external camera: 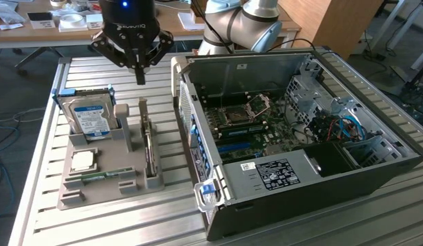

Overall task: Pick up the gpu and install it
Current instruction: 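Reach for the gpu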

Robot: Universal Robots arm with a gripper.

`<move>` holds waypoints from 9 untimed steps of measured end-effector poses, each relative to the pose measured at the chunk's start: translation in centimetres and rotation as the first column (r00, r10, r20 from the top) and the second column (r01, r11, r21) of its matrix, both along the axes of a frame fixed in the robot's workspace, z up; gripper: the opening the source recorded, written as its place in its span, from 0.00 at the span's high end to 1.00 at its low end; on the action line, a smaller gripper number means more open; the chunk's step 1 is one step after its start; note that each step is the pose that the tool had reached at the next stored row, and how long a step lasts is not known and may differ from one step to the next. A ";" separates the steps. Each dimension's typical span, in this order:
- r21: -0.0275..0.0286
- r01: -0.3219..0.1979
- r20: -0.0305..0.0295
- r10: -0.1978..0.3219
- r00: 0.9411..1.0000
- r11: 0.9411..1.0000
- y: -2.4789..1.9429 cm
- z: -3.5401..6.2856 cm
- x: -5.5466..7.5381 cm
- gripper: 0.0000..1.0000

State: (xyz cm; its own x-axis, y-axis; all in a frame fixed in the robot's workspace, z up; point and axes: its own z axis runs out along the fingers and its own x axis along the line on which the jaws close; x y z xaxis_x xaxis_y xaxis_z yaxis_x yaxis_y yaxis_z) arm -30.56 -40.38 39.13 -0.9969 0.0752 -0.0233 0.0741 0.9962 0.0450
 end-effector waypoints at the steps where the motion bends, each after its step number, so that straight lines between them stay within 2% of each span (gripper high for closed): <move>1: 0.000 0.000 0.000 0.000 1.000 1.000 -0.01 -0.02 -0.1 0.89; 9: 0.000 0.000 0.000 0.000 1.000 1.000 -0.71 -0.08 -0.8 0.89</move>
